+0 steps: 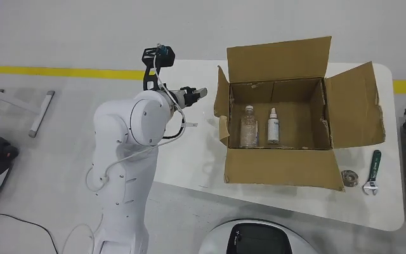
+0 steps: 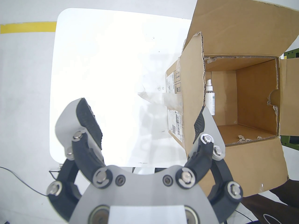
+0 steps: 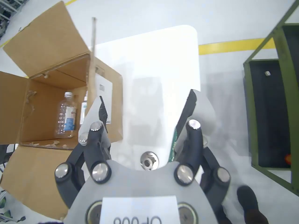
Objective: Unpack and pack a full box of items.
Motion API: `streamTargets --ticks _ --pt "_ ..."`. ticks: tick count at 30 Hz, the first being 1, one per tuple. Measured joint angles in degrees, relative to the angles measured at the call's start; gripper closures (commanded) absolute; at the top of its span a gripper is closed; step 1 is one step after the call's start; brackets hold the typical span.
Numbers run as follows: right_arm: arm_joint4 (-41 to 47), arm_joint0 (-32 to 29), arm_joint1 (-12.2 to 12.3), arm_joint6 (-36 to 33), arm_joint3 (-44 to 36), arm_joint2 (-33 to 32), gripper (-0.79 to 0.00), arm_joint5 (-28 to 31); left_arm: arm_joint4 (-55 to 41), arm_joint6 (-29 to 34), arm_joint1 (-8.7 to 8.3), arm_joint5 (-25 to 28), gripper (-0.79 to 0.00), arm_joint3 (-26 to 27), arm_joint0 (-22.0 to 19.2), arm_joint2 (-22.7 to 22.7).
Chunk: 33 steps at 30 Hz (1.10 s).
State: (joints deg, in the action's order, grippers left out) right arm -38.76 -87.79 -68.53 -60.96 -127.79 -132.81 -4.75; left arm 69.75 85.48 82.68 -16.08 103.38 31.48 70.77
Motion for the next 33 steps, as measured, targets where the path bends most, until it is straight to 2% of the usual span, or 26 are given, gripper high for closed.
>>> streamTargets --ticks 5,12,14,17,18,19,20,24,33 --pt "1.15 -5.8 -0.2 -0.01 1.18 -1.94 -0.785 2.53 0.0 0.0 0.0 0.0 -0.785 0.0 0.0 0.0" --pt "-3.63 -12.35 -0.25 -0.2 0.89 3.33 -0.785 6.03 0.0 0.0 0.0 0.0 -0.785 0.0 0.0 0.0" --pt "-6.5 -13.94 -0.17 -0.38 0.4 5.71 -0.723 7.17 0.0 0.0 0.0 0.0 -0.785 0.0 0.0 0.0" --pt "-10.67 -15.49 -0.03 -0.86 0.17 8.93 -0.551 8.15 0.0 0.0 0.0 0.0 -0.785 0.0 0.0 0.0" --pt "-11.71 -15.77 0.01 -1.05 0.05 9.82 -0.551 8.31 0.0 0.0 0.0 0.0 -0.785 0.0 0.0 0.0" --pt "-12.95 -16.04 0.08 -1.37 -0.09 10.99 -0.597 8.55 0.0 0.0 0.0 0.0 -0.785 0.0 0.0 0.0" --pt "-13.66 -16.16 0.13 -1.66 -0.17 11.85 -0.785 8.71 0.0 0.0 0.0 0.0 -0.785 0.0 0.0 0.0" --pt "-16.04 -16.54 0.43 -3.24 -0.23 14.69 -0.785 10.95 0.0 0.0 0.0 0.0 -0.785 0.0 0.0 0.0" --pt "-15.98 -16.5 0.44 -3.3 -0.08 14.75 -0.785 10.93 0.0 0.0 0.0 0.0 -0.785 0.0 0.0 0.0"
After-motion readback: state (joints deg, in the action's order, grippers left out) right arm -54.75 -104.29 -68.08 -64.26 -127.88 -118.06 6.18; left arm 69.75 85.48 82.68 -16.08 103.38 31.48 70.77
